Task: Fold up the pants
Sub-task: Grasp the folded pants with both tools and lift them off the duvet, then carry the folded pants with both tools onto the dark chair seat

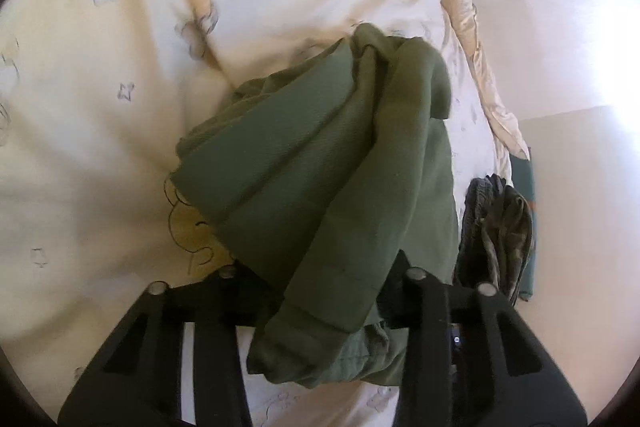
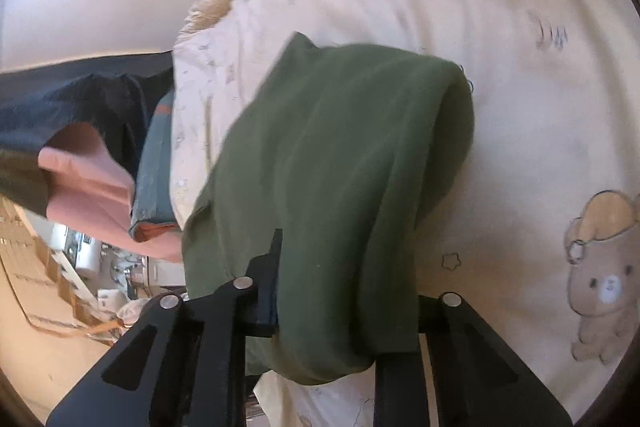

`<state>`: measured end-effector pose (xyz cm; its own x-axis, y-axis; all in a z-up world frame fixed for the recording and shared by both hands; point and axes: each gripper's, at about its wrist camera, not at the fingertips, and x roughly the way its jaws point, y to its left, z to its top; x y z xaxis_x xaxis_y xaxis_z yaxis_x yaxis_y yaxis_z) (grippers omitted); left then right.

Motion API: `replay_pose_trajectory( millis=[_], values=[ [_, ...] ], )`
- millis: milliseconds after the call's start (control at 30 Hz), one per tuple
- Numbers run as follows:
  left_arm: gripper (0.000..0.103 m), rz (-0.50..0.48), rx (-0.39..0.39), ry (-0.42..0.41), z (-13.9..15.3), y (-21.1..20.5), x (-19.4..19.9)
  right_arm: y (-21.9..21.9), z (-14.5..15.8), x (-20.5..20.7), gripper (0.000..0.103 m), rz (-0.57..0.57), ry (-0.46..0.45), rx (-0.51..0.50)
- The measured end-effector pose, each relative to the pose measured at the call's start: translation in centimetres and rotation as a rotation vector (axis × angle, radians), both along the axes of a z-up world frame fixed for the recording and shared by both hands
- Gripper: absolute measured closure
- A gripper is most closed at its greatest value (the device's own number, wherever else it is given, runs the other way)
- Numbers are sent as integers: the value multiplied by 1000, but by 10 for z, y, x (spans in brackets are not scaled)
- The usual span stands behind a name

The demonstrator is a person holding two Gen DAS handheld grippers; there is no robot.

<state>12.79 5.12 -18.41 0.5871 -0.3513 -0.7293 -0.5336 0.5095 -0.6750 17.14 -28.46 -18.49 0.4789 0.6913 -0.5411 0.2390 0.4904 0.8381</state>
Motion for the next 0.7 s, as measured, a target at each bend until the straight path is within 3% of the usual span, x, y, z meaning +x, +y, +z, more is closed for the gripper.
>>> replay_pose_trajectory(
  millis=[67,200,400,567,700],
  values=[
    [72,11,-39,7,10,3,-3,2,14,-6,83,-3,-33,-19],
    [72,-12,-35,33,32,0,-6,3,43,-17,84,-8,-69,-78],
    [74,-27,-10,66,38,5,-27,9,53,-41,86,27,-27,-116],
    [76,-32,-29,40,47,11,-54,7,63,-67,87,30,-55,-91],
    [77,-26,-49,17,77,17,-77,11,94,-91,87,42,-128,-65]
  ],
)
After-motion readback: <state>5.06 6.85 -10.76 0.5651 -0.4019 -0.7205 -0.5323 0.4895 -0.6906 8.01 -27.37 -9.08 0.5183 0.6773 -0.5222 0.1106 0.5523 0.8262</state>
